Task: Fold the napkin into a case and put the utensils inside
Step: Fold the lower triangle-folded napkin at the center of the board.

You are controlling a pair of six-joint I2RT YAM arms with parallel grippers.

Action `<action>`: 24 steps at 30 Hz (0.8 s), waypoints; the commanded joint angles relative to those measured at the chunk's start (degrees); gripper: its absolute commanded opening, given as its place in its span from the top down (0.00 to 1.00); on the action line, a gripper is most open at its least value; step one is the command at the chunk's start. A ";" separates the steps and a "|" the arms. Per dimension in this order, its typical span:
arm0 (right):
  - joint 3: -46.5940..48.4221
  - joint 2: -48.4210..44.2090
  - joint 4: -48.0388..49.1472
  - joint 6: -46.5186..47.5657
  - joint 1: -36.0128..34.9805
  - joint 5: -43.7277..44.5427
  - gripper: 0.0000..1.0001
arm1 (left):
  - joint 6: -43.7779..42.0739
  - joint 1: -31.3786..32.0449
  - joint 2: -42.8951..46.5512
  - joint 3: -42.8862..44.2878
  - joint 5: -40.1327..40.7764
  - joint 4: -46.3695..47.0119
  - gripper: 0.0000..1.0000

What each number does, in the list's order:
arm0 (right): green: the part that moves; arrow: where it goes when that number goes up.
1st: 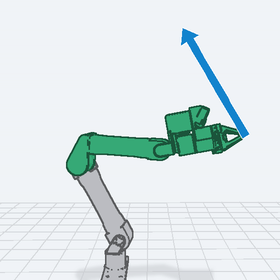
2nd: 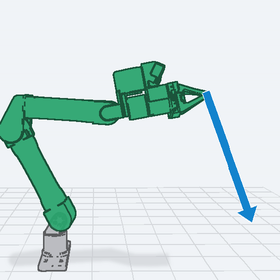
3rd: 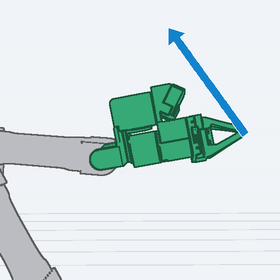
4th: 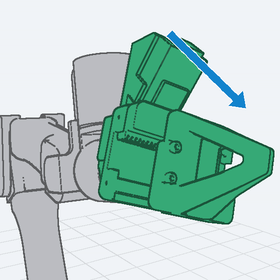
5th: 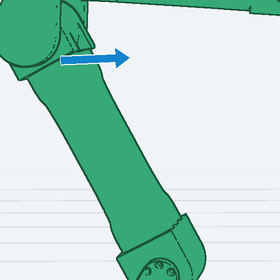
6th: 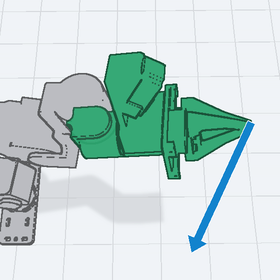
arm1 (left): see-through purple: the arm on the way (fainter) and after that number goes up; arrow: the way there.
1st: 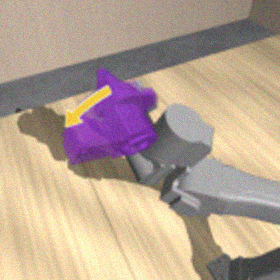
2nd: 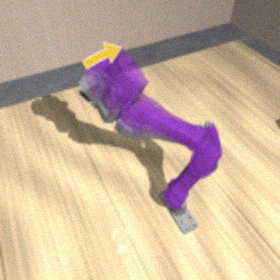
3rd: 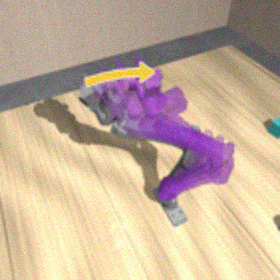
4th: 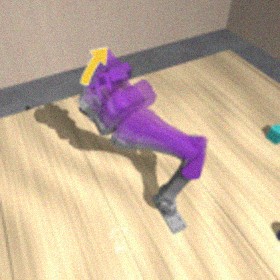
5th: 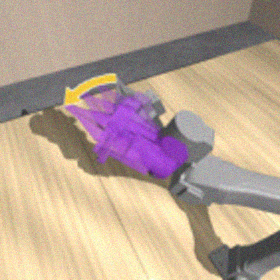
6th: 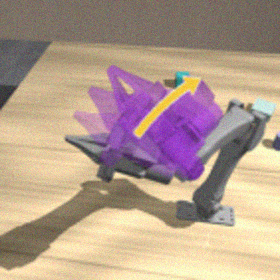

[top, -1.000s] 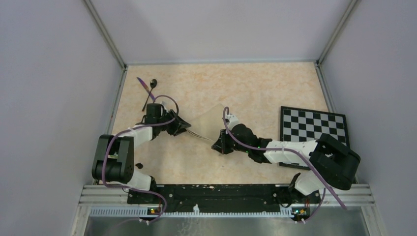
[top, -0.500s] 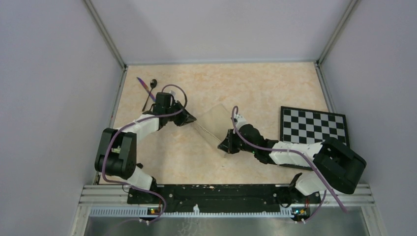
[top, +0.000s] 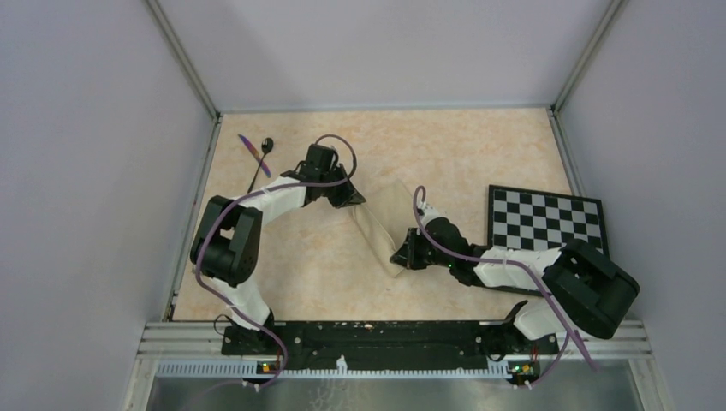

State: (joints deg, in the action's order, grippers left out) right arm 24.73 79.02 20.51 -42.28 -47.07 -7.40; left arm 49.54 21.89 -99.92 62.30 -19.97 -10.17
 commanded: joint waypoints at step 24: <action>8.51 7.84 5.16 -0.52 -13.74 -6.03 1.00 | -11.47 -10.45 23.23 -12.84 0.13 -10.67 1.00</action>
State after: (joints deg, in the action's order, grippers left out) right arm 29.98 84.86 22.92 -41.23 -57.34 -11.90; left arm 41.98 15.16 -83.05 51.18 -19.42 -19.42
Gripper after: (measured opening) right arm 0.033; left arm 0.012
